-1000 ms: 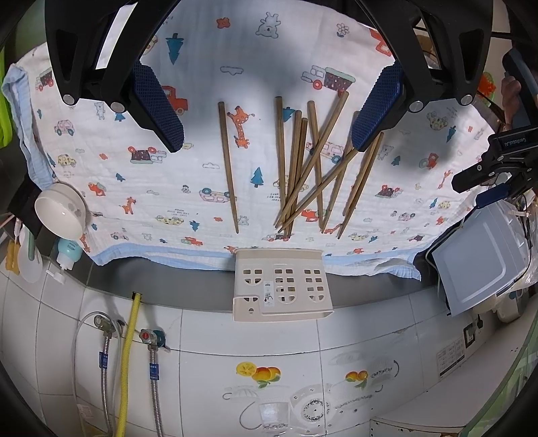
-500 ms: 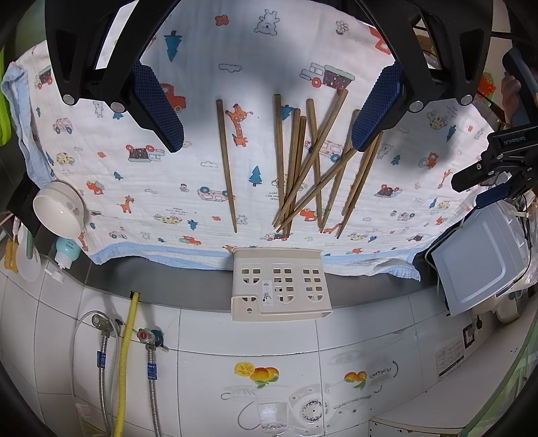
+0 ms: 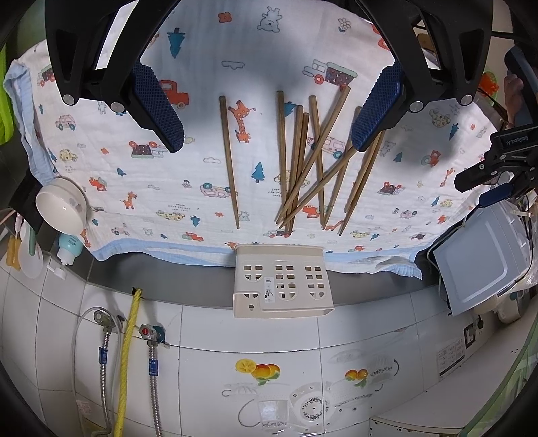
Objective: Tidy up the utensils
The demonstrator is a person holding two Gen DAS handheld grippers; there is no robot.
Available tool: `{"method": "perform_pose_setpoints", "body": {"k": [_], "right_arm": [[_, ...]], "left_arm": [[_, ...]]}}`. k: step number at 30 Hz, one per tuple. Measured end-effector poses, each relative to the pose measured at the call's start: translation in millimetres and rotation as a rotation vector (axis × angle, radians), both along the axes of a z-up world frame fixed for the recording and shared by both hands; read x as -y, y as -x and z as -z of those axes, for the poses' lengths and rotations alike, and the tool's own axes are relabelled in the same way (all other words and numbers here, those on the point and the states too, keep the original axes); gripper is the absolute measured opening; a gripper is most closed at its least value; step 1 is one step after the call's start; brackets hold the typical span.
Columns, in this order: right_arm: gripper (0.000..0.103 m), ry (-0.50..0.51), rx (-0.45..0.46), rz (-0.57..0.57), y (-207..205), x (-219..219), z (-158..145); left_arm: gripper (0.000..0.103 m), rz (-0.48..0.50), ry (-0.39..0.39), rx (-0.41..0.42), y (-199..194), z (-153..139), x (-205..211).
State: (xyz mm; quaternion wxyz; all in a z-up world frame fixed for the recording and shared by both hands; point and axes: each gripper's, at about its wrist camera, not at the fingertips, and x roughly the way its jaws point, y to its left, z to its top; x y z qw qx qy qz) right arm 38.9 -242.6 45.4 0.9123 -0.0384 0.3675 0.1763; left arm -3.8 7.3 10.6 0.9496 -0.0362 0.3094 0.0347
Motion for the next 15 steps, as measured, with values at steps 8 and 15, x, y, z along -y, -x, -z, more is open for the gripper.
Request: {"method": "perform_pose_setpoints", "body": {"k": [8,15], "right_arm": [[0.097,0.000,0.008,-0.001,1.6,0.3,-1.9],[0.097,0.001,0.013,-0.002,2.0,0.1,-3.0]], "left_arm": [[0.098,-0.013,-0.002,0.003,2.4,-0.6,2.8],[0.098,-0.022,0.003,0.002,3.0,-0.4,-0.6]]}}
